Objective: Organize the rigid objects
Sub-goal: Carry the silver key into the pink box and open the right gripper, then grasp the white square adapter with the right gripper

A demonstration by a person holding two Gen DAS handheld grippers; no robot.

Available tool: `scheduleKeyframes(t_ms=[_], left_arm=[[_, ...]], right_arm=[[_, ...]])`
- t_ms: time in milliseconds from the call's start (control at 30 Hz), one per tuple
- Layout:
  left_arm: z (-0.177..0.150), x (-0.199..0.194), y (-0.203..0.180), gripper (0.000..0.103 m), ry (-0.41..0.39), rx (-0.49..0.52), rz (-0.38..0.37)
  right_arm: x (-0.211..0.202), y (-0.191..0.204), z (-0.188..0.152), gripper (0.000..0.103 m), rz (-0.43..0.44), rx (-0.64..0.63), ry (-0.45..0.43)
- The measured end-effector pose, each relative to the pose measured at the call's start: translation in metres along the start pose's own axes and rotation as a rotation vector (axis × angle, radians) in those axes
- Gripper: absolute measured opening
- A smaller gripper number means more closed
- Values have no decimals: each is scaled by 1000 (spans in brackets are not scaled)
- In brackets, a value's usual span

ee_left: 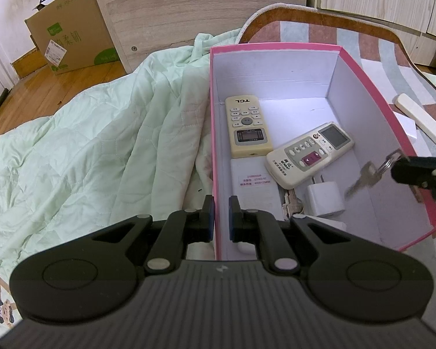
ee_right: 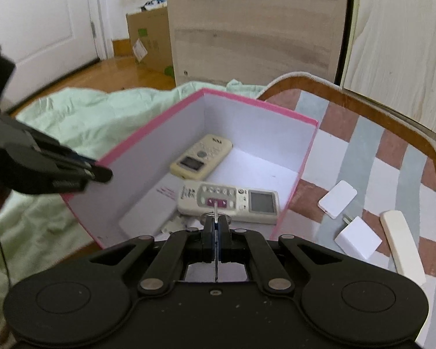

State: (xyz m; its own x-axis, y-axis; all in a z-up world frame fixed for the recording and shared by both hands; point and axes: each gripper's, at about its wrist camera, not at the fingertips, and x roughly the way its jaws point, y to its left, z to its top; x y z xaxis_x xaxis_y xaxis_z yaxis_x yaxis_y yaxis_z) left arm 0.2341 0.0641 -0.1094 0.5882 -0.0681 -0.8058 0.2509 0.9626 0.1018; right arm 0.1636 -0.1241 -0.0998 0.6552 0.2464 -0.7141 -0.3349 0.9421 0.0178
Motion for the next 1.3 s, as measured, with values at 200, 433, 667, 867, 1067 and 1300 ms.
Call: scheduleKeyframes(t_ms=[200,433,667,867,1067,1300], left_arm=[[0,0,0,7,0,-1,-1],[0,0,-1,7,0,5,6],[0,-2,-5,7,4,21,28],[0,-2,-12,13,9,47,47],[1,-1,-17,16,15,66,65],[7,2,-17,16,46,61,63]], right_arm=[[10,-5,0,9,-90,-8,-9],[-15,-44,4,19,-109,151,-88],[-20,-98,-7,25,-209,254,-78],[10,-135,-22,34,-201,219,9],[54,-151,-21,49,-210,-15,114],[87,-168,-8,59,-97,-170,225]])
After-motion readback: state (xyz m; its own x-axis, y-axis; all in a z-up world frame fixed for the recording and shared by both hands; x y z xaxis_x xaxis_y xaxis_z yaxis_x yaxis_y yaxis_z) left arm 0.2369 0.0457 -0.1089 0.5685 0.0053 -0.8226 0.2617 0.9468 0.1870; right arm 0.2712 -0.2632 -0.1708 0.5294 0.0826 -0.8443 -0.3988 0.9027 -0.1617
